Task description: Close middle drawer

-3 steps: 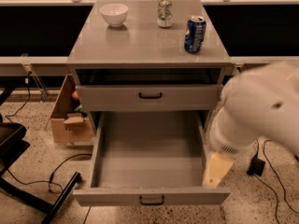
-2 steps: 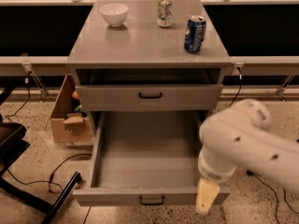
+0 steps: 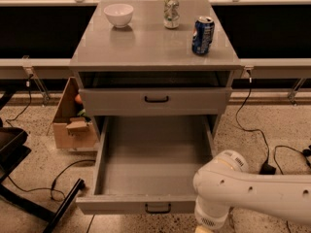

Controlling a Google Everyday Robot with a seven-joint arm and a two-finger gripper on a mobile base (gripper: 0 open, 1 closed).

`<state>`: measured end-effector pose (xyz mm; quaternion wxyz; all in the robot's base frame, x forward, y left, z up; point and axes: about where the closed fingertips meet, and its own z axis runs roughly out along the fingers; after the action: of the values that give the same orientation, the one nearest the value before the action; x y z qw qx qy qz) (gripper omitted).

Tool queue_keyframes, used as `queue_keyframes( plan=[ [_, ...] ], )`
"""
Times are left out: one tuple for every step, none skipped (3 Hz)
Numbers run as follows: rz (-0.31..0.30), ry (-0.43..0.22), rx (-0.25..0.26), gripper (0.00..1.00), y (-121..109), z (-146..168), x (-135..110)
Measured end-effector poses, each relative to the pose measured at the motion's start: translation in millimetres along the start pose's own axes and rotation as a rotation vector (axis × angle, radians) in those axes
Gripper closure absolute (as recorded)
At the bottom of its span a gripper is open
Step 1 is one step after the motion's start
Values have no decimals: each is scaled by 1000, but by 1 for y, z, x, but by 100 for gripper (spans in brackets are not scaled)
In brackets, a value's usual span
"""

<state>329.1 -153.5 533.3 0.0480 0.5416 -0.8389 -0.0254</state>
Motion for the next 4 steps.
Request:
queue_keyframes(
  plan=[
    [37, -49, -88, 26, 24, 44, -18],
    [37, -49, -88, 50, 24, 44, -18],
    [36, -50, -89, 81, 24, 45, -19],
    [21, -76, -126, 100, 17, 77, -31]
  ],
)
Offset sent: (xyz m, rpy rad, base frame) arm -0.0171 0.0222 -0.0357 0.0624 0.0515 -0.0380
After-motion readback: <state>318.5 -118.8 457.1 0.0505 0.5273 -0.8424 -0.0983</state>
